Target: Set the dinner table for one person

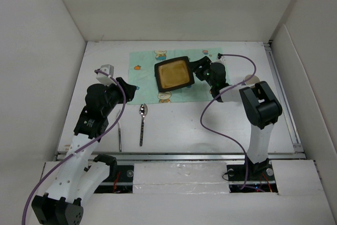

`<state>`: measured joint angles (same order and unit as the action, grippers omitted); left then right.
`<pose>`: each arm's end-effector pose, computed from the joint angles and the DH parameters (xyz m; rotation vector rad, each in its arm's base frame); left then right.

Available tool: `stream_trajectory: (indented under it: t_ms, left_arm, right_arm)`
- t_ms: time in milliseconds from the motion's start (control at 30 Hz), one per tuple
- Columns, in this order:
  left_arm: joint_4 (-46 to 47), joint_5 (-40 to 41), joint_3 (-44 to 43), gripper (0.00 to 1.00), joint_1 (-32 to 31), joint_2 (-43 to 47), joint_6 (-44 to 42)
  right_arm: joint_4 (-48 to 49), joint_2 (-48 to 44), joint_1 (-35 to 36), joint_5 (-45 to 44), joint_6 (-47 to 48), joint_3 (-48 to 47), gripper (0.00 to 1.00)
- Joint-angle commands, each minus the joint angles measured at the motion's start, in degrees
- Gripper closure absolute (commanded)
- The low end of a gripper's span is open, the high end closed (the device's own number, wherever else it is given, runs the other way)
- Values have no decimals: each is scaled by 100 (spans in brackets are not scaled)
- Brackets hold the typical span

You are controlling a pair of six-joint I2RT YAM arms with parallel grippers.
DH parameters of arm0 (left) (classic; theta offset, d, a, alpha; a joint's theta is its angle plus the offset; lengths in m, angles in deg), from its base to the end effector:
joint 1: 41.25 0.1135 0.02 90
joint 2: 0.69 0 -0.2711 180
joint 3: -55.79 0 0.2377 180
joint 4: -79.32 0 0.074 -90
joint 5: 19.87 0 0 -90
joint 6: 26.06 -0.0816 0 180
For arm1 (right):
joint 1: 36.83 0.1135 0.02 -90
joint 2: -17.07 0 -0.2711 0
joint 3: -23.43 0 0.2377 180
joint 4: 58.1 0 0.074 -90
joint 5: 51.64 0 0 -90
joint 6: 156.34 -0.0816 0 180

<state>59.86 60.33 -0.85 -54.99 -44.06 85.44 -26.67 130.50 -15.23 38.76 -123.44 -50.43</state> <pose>0.1985 -0.0628 0.3376 0.0155 1.7135 -0.6037 0.4322 0.1717 0.1888 0.5506 1.7381 1.0073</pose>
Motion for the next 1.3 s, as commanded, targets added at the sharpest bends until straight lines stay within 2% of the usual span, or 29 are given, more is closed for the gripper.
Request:
stream_trajectory:
  t_ms: [0, 233, 267, 300, 400, 467, 733, 900, 1267]
  left_arm:
    - [89, 136, -219, 65, 20, 31, 30]
    - [106, 181, -201, 65, 20, 31, 21]
    - [106, 154, -210, 65, 20, 22, 30]
    - [106, 128, -219, 65, 20, 5, 21]
    - [168, 5, -193, 65, 73, 5, 30]
    - [150, -65, -210, 66, 134, -22, 39]
    - [150, -188, -201, 66, 134, -13, 21]
    - [150, -224, -219, 66, 134, -13, 30]
    - [177, -197, -193, 66, 134, 22, 12]
  right_arm:
    - [-351, -14, -42, 302, 376, -167, 35]
    - [-447, 250, -218, 531, 296, -219, 35]
    - [-464, 215, -218, 505, 340, -202, 38]
    - [-499, 180, -218, 487, 392, -202, 45]
    - [-1025, -92, -218, 251, 656, -307, 47]
    - [-1377, -215, -166, 31, 796, -377, 47]
    - [-1247, -278, -218, -120, 937, 185, 43]
    - [-1378, -163, -218, -84, 1096, 124, 44]
    - [-614, 469, -271, 1207, 903, -79, 53]
